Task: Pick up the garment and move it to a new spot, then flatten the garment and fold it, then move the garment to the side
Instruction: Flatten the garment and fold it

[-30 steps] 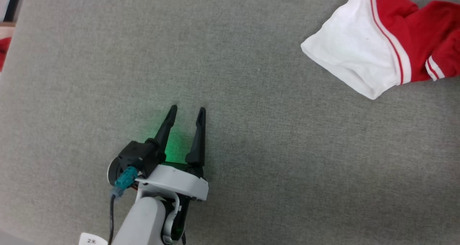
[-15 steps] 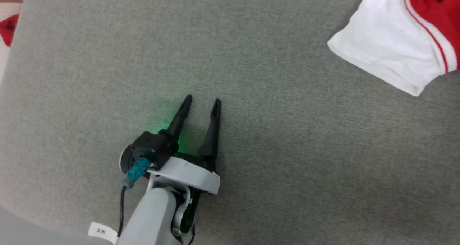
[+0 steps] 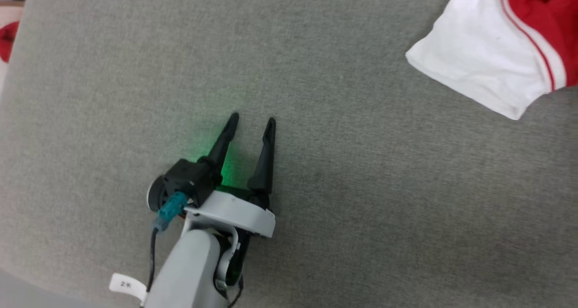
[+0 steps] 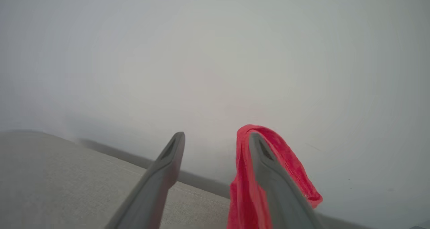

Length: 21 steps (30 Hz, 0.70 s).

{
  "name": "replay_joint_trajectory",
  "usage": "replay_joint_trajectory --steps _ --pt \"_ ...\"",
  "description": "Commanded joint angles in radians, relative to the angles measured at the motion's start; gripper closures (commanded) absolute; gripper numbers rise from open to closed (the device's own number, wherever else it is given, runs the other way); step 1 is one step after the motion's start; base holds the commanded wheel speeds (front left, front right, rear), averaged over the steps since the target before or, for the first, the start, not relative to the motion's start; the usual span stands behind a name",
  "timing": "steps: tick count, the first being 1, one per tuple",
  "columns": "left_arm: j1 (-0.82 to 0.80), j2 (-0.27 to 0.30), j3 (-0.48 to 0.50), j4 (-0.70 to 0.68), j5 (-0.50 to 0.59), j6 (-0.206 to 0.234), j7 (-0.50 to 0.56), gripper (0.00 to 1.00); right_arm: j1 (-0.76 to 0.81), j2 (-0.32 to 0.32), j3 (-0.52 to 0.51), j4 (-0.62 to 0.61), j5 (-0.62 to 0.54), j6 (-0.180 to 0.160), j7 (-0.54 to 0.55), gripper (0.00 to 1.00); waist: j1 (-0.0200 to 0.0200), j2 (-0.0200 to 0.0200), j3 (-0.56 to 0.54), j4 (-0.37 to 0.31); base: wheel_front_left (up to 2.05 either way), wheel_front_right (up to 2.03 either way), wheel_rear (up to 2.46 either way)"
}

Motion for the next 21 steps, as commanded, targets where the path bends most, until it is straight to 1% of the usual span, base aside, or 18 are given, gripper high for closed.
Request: replay_joint_trajectory --steps 1,4,7,10,12,14,15,17,19,21 --pt "-0.018 0.007 0.002 -0.002 0.014 -0.008 0.0 0.0 0.043 -0.025 0.044 -0.029 0.026 0.0 -0.01 0.0 0.0 0.0 -0.029 -0.024 0.0 0.0 0.0" --pt "-0.045 0.034 -0.004 -0.009 0.032 -0.021 0.004 0.0 0.121 -0.088 0.133 -0.138 0.093 0.0 -0.04 0.0 0.0 0.0 -0.06 -0.042 0.0 0.0 0.0" --pt "-0.098 0.076 -0.023 -0.036 0.051 -0.043 0.043 0.0 0.243 -0.168 0.183 -0.262 0.147 0.0 -0.083 0.0 0.0 0.0 -0.089 -0.069 0.0 0.0 0.0" --pt "-0.172 0.126 -0.07 -0.073 0.049 -0.075 0.144 0.0 0.383 -0.219 0.179 -0.388 0.191 0.0 -0.114 0.0 0.0 0.0 -0.116 -0.103 0.0 0.0 0.0" --pt "-0.232 0.163 -0.122 -0.088 0.026 -0.089 0.251 0.0 0.485 -0.241 0.147 -0.464 0.218 0.0 -0.125 0.0 0.0 0.0 -0.132 -0.128 0.0 0.0 0.0" --pt "-0.314 0.207 -0.199 -0.111 -0.001 -0.095 0.366 0.0 0.589 -0.249 0.103 -0.535 0.229 0.0 -0.123 0.0 0.0 0.0 -0.146 -0.158 0.0 0.0 0.0" --pt "-0.355 0.227 -0.25 -0.123 -0.042 -0.095 0.423 0.0 0.639 -0.242 0.075 -0.568 0.231 0.0 -0.127 0.0 0.0 0.0 -0.152 -0.177 0.0 0.0 0.0" --pt "-0.433 0.271 -0.36 -0.148 -0.141 -0.096 0.536 0.0 0.74 -0.225 0.017 -0.627 0.231 0.0 -0.119 0.0 0.0 0.0 -0.158 -0.212 0.0 0.0 0.0" --pt "-0.52 0.321 -0.441 -0.162 -0.254 -0.094 0.639 0.0 0.828 -0.201 -0.043 -0.686 0.22 0.0 -0.108 0.0 0.0 0.0 -0.159 -0.253 0.0 0.0 0.0" --pt "-0.6 0.352 -0.519 -0.163 -0.353 -0.094 0.717 0.0 0.904 -0.172 -0.101 -0.743 0.201 0.0 -0.094 0.0 0.0 0.0 -0.155 -0.293 0.0 0.0 0.0"
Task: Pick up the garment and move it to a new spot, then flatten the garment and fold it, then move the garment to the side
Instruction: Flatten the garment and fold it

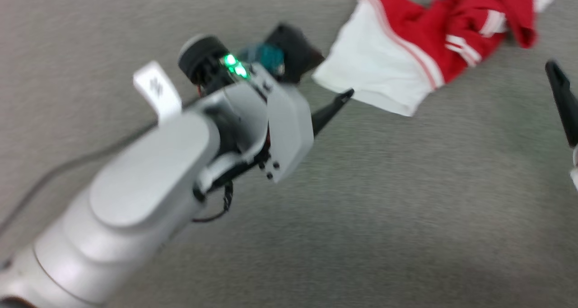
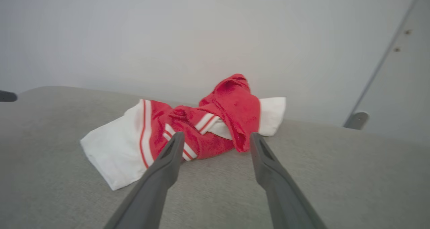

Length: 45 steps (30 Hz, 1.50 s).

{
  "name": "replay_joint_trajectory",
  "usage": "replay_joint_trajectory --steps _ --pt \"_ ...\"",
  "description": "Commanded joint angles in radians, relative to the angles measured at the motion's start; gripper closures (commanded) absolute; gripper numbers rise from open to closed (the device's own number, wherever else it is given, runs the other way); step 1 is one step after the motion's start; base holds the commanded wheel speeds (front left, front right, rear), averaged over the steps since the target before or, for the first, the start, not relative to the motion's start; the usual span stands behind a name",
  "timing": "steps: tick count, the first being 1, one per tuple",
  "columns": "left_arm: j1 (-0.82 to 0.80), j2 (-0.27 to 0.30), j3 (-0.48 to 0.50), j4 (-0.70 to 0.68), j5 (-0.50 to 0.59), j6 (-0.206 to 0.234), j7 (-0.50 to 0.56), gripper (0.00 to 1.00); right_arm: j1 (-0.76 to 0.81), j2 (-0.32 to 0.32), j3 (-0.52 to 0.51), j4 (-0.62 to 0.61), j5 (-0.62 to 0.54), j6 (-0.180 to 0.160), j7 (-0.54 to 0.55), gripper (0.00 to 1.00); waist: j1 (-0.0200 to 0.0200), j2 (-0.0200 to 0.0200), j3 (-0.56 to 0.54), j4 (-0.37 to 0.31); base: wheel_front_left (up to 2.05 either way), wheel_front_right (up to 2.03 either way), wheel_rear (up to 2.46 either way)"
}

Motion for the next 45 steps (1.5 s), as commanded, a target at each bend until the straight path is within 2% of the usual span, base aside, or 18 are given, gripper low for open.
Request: replay_joint_trajectory --steps 1,4,7,13,20,29,30,32,39,45 --pt "-0.018 0.002 -0.019 0.007 -0.028 0.0 0.016 0.0 0.022 0.012 -0.023 -0.015 -0.007 -0.001 0.001 0.0 0.0 0.0 -0.016 -0.097 0.0 0.0 0.0" --pt "-0.11 0.004 -0.106 0.044 -0.148 0.0 0.089 0.0 0.096 0.064 -0.09 -0.076 -0.03 -0.001 0.017 0.0 0.0 0.0 -0.005 -0.147 0.0 0.0 0.0" --pt "-0.184 -0.021 -0.184 0.107 -0.231 0.0 0.132 0.0 0.136 0.105 -0.133 -0.108 -0.043 -0.001 0.025 0.0 0.0 0.0 0.01 -0.188 0.0 0.0 0.0" --pt "-0.284 -0.079 -0.325 0.269 -0.314 0.0 0.139 0.0 0.133 0.158 -0.12 -0.144 -0.057 -0.001 0.021 0.0 0.0 0.0 0.042 -0.258 0.0 0.0 0.0" --pt "-0.355 -0.077 -0.441 0.455 -0.296 0.0 0.091 0.0 0.109 0.184 -0.075 -0.134 -0.054 -0.001 -0.002 0.0 0.0 0.0 0.063 -0.318 0.0 0.0 0.0" --pt "-0.32 -0.06 -0.47 0.567 -0.262 0.0 0.09 0.02 0.101 0.191 -0.062 -0.132 -0.051 -0.001 -0.021 0.0 0.0 0.0 0.079 -0.346 0.0 0.0 0.0" --pt "-0.315 -0.058 -0.471 0.573 -0.256 0.0 0.086 0.41 0.098 0.192 -0.062 -0.134 -0.052 -0.001 -0.021 0.0 0.0 0.0 0.081 -0.346 0.0 0.0 0.0" --pt "-0.309 -0.051 -0.473 0.583 -0.236 0.001 0.079 1.0 0.094 0.19 -0.059 -0.141 -0.055 -0.001 -0.019 0.0 0.0 0.0 0.084 -0.345 0.0 0.0 0.0" --pt "-0.332 -0.032 -0.471 0.552 -0.217 0.001 0.042 1.0 0.115 0.181 -0.074 -0.168 -0.064 -0.001 0.001 0.0 0.0 0.0 0.066 -0.293 0.0 0.0 0.0" --pt "-0.342 0.032 -0.467 0.374 -0.269 0.001 0.026 1.0 0.134 0.178 -0.094 -0.193 -0.077 -0.001 0.036 0.0 0.0 0.0 0.032 -0.229 0.0 0.0 0.0"
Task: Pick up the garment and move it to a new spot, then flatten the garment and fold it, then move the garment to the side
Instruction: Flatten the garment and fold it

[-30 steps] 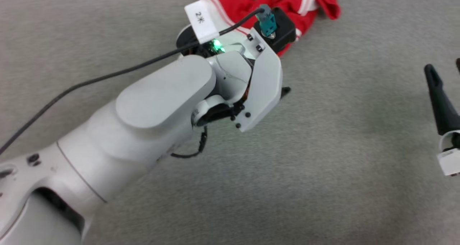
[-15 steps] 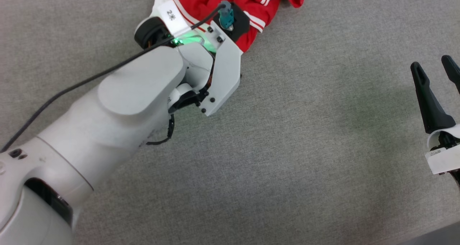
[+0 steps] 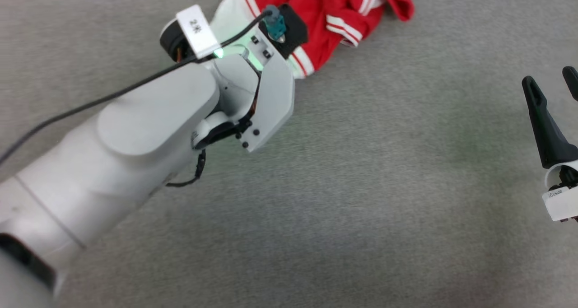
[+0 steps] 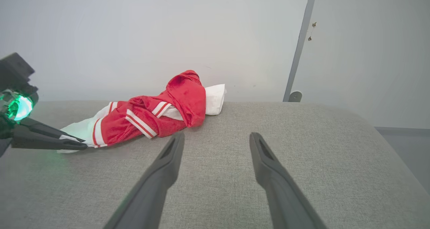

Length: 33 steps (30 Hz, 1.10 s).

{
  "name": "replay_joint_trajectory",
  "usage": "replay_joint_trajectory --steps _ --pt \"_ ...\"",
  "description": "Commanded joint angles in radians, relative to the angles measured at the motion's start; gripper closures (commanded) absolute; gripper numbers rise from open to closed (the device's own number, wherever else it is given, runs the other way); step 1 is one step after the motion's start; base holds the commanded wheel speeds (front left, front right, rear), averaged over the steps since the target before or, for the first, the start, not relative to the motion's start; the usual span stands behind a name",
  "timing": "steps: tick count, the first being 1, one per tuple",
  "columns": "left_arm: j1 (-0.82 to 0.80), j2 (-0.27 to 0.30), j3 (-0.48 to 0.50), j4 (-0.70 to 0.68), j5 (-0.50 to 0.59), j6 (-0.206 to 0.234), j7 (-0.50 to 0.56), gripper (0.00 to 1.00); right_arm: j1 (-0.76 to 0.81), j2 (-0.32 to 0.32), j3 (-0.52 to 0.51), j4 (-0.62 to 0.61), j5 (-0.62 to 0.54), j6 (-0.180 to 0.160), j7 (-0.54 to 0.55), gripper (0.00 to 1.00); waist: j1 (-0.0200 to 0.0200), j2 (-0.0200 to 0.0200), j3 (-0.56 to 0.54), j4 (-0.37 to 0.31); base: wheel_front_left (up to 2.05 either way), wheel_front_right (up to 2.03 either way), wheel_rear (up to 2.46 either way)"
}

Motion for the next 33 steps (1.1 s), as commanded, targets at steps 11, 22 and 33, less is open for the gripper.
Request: replay_joint_trajectory --steps 11,22,33 --pt "0.065 0.244 0.001 -0.36 -0.126 0.002 -0.004 1.0 0.062 0.006 -0.064 -0.061 -0.026 -0.001 0.069 0.0 0.0 0.0 -0.086 0.123 0.0 0.0 0.0" --pt "0.236 0.576 0.012 -0.806 -0.215 0.188 0.012 1.0 0.117 0.003 -0.117 -0.117 -0.03 -0.001 0.123 0.0 0.0 0.0 -0.103 0.159 0.0 0.0 0.0" --pt "0.403 0.611 0.006 -0.834 -0.166 0.236 -0.124 1.0 0.133 -0.014 -0.109 -0.129 -0.034 -0.001 0.165 0.0 0.0 0.0 -0.098 0.164 0.0 0.0 0.0"
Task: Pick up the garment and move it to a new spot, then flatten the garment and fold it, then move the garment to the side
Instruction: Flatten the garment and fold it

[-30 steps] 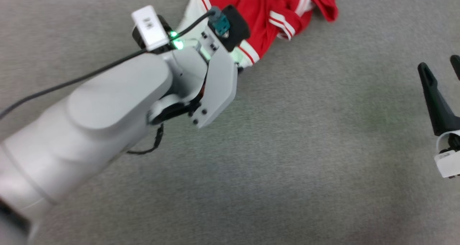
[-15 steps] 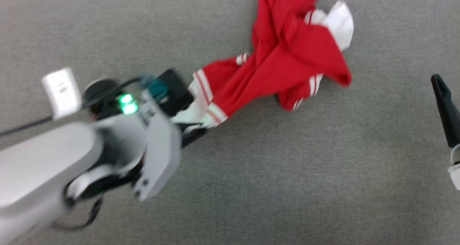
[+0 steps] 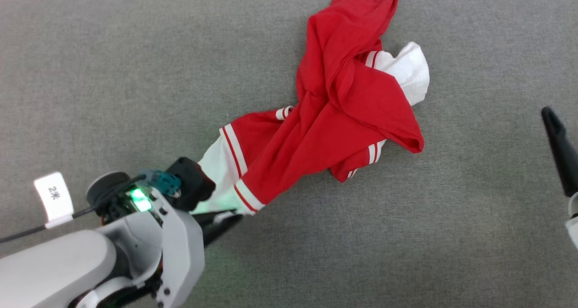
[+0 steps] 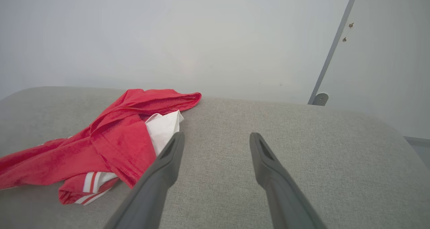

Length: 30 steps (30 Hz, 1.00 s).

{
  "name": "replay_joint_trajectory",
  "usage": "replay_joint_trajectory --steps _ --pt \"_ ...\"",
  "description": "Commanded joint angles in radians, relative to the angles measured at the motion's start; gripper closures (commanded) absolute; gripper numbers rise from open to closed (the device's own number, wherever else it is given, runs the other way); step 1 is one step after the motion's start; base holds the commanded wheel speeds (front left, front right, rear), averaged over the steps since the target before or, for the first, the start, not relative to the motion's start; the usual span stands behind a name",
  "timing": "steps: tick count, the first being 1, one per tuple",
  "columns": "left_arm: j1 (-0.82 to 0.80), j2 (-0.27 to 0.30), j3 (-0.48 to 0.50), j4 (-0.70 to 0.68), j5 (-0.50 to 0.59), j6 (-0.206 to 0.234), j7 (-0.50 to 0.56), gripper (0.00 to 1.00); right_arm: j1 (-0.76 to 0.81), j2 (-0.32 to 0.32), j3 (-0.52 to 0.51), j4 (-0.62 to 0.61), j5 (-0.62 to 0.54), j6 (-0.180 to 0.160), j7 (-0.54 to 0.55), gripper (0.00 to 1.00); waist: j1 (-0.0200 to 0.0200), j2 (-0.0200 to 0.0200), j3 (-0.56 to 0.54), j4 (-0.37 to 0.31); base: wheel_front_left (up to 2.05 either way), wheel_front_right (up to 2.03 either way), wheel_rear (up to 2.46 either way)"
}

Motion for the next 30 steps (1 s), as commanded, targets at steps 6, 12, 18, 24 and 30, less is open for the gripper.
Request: replay_joint_trajectory --steps 6,12,18,24,30 --pt "0.079 -0.072 0.029 0.134 0.026 -0.014 -0.191 0.0 -0.022 -0.085 0.125 0.006 -0.03 -0.001 0.045 0.0 0.0 0.0 -0.009 -0.006 0.0 0.0 0.0" --pt "0.169 -0.129 0.084 0.147 0.077 0.101 -0.451 0.0 -0.087 -0.204 0.288 0.012 -0.012 -0.001 0.101 0.0 0.0 0.0 -0.014 0.037 0.0 0.0 0.0" --pt "0.273 -0.258 0.126 0.167 0.109 0.209 -0.628 0.0 -0.207 -0.333 0.435 0.058 0.033 -0.001 0.157 0.0 0.0 0.0 -0.002 0.117 0.0 0.0 0.0" --pt "0.351 -0.395 0.263 0.194 0.215 0.256 -0.651 0.0 -0.33 -0.437 0.599 0.147 0.074 -0.001 0.196 0.0 0.0 0.0 0.025 0.181 0.0 0.0 0.0" --pt "0.454 -0.499 0.405 0.227 0.34 0.214 -0.651 0.0 -0.424 -0.466 0.739 0.23 0.105 -0.001 0.182 0.0 0.0 0.0 0.043 0.217 0.0 0.0 0.0"
